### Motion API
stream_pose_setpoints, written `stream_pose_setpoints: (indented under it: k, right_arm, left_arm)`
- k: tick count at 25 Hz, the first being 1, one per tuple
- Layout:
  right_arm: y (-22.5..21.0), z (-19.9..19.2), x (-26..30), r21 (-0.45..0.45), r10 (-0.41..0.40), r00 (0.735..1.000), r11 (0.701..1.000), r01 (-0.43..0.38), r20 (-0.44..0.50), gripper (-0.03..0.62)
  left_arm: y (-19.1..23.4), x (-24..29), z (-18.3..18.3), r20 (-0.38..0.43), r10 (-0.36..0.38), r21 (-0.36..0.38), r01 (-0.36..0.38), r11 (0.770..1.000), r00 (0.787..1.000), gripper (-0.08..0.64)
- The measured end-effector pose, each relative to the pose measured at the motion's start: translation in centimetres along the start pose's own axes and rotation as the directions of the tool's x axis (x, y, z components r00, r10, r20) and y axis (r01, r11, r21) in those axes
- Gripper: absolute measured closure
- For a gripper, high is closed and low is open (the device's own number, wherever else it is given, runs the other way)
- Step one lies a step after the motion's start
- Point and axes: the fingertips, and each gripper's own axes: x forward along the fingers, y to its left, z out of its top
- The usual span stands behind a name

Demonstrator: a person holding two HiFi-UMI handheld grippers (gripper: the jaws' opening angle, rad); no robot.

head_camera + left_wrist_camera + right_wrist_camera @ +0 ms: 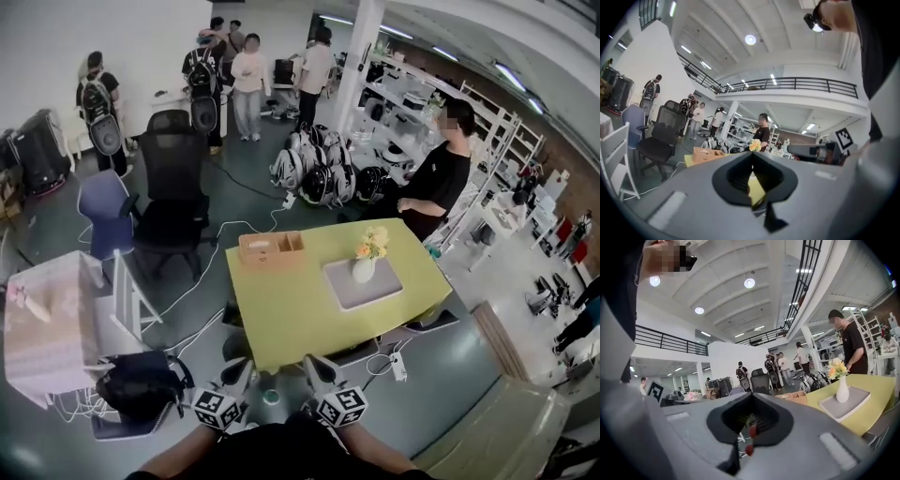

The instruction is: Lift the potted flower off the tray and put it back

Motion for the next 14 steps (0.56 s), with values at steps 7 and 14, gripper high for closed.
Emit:
stream_pose_setpoints:
  k: [7,14]
  right_arm:
    - [1.3,-0.6,-0.3,-0.028,0.014,1.000,1.000,-0.014,-0.005,0.588]
    - [0.9,-0.6,-1.4,-0.028,0.002,1.000,1.000,-0.002,-0.010,0.589]
  left_arm:
    - [0.0,-0.5,-0.2,0.002,-0.006,0.003,0.006,1.000,1.000,0.554]
    - [-0.9,-0.5,-0.3,0.000,-0.005,0.005,0.005,1.000,1.000,0.554]
